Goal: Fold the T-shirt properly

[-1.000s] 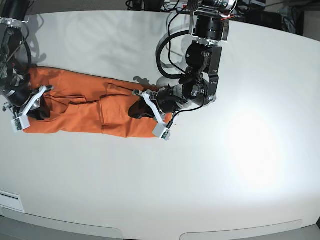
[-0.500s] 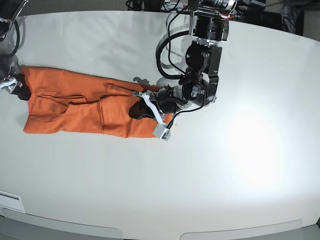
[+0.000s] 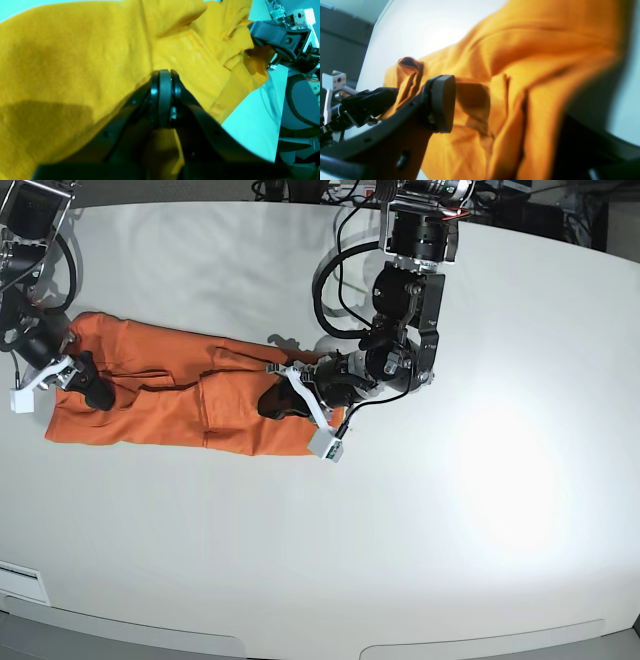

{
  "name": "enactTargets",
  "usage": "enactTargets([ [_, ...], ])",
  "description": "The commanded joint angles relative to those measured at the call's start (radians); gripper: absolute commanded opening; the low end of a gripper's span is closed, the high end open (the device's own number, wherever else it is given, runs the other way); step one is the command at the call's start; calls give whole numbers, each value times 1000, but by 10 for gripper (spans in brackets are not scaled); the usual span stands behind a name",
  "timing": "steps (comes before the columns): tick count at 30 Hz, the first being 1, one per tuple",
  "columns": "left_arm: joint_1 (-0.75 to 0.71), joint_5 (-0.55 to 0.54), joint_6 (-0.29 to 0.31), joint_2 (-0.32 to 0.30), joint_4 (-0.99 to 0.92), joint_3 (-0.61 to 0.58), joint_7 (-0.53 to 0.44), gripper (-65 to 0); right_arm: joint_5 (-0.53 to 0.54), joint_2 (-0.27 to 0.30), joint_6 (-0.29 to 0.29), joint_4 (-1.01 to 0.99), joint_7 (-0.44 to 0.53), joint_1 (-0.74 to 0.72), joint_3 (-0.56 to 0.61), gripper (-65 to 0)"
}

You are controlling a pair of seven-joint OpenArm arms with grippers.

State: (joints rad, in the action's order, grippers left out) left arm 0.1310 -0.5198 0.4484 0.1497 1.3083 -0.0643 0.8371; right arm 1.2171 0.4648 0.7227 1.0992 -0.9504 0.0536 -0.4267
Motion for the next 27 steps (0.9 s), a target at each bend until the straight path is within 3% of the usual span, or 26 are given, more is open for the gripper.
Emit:
enactTargets([
  [1,0,-8,-23,5,0,1,31,-650,-72,9,-25,-2,-68,-3,13,-322],
  [2,0,-8,-23,5,0,1,31,-650,-82,9,-25,-2,-68,-13,14,-373],
  [5,1,-9,-23,6,0,1,31,-650,-123,19,-25,-2,-68,-35,13,-640],
  [10,23,-67,31,5,14,1,47,-650,-162,50,-25,1,-68,-69,-11,-650],
  [15,56,-255,186,5,93,1,152,-650,-253,97,-25,50,-64,-84,-13,-650],
  [17,76,-310,216,5,129,1,203,-569,-269,114,-25,85,-63,-84,-13,-650],
  [21,115,-323,218,3,179,1,279,-434,-371,137,-25,187,-56,-84,-13,-650],
  [23,126,-317,218,-5,182,1,290,-427,-427,137,-26,252,-56,-84,-13,-650],
  [27,127,-253,218,-46,182,1,290,-427,-494,136,-94,404,-57,-77,-13,-650],
])
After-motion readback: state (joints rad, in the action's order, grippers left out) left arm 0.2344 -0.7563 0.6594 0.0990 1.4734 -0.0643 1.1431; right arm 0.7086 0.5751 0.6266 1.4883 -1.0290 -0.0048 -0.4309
